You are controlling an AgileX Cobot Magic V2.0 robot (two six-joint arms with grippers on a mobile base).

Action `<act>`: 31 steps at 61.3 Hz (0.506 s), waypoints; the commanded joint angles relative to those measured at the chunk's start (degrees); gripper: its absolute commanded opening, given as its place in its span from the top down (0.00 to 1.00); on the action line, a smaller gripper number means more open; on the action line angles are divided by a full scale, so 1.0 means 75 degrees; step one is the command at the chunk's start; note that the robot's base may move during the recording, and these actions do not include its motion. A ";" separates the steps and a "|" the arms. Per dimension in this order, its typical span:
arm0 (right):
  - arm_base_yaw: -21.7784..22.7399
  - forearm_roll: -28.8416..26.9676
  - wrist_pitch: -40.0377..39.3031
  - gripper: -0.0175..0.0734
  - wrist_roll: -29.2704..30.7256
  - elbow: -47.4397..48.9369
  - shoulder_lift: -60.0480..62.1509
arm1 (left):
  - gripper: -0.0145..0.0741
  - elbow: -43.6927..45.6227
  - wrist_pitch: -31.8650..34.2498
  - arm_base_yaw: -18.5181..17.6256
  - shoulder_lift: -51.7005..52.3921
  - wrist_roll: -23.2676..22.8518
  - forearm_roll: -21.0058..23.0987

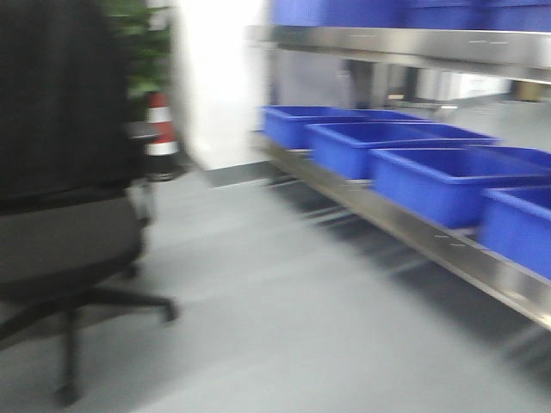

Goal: Grab block from conveyor and place in blue bin
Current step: 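Drive the base up to the shelf of blue bins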

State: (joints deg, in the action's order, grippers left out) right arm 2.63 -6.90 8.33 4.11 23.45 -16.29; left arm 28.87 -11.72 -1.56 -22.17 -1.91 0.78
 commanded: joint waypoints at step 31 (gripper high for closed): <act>-0.0007 0.0004 -0.0149 0.99 0.0023 -0.0019 0.0007 | 0.96 0.0004 0.0090 -0.0041 0.0026 -0.0003 0.0002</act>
State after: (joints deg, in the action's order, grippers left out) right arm 2.63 -6.90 8.33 4.11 23.45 -16.29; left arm 28.87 -11.72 -1.56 -22.17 -1.91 0.78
